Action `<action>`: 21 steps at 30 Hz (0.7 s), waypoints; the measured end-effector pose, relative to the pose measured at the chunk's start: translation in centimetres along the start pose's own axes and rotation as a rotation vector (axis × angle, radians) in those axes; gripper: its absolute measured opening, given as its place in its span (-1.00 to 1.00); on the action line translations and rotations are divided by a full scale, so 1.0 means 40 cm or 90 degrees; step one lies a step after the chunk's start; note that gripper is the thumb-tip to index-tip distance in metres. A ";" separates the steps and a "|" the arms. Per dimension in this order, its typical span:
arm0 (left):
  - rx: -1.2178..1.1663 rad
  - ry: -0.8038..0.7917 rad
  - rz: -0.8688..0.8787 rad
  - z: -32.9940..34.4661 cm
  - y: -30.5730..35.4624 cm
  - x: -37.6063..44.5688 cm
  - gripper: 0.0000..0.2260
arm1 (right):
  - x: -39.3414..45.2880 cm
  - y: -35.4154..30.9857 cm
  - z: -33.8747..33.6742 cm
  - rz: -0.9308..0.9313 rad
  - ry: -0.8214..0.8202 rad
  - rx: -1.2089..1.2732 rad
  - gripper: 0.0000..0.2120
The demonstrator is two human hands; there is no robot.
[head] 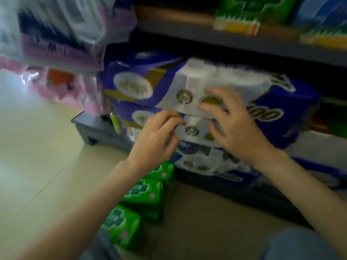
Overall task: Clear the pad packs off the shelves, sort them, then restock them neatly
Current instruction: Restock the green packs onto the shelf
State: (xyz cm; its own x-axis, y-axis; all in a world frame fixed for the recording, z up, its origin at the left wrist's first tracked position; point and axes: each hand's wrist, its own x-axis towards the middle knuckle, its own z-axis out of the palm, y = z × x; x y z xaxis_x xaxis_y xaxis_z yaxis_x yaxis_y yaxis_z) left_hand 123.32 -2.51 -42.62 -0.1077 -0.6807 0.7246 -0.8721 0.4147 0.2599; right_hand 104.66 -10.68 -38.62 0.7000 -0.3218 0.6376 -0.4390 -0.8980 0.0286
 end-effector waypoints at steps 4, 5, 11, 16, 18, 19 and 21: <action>0.049 -0.188 -0.231 0.049 -0.111 -0.244 -0.67 | -0.108 -0.118 0.219 0.031 -0.170 0.114 -0.72; 0.061 -0.250 -0.298 0.057 -0.137 -0.287 -0.64 | -0.126 -0.140 0.271 0.073 -0.253 0.148 -0.67; 0.223 -0.550 -0.505 0.075 -0.233 -0.427 -0.50 | -0.181 -0.242 0.537 0.166 -0.665 0.184 -0.30; 0.243 -0.584 -0.489 0.081 -0.266 -0.422 -0.45 | -0.203 -0.321 0.626 0.184 -0.704 0.069 -0.23; 0.235 -0.596 -0.480 0.078 -0.272 -0.411 -0.44 | -0.205 -0.325 0.627 0.175 -0.689 0.051 -0.23; 0.229 -0.607 -0.483 0.077 -0.276 -0.407 -0.44 | -0.207 -0.323 0.625 0.171 -0.687 0.051 -0.24; 0.212 -0.638 -0.490 0.080 -0.280 -0.407 -0.42 | -0.216 -0.322 0.618 0.166 -0.679 0.053 -0.28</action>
State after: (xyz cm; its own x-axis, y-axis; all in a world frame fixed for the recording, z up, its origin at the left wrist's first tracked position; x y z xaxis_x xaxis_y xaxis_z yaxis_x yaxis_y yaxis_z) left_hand 133.31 1.99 -59.35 0.2879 -0.8864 -0.3626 -0.9293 -0.3501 0.1180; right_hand 118.20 -3.77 -63.53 0.7363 -0.5617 -0.3773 -0.6323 -0.7697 -0.0881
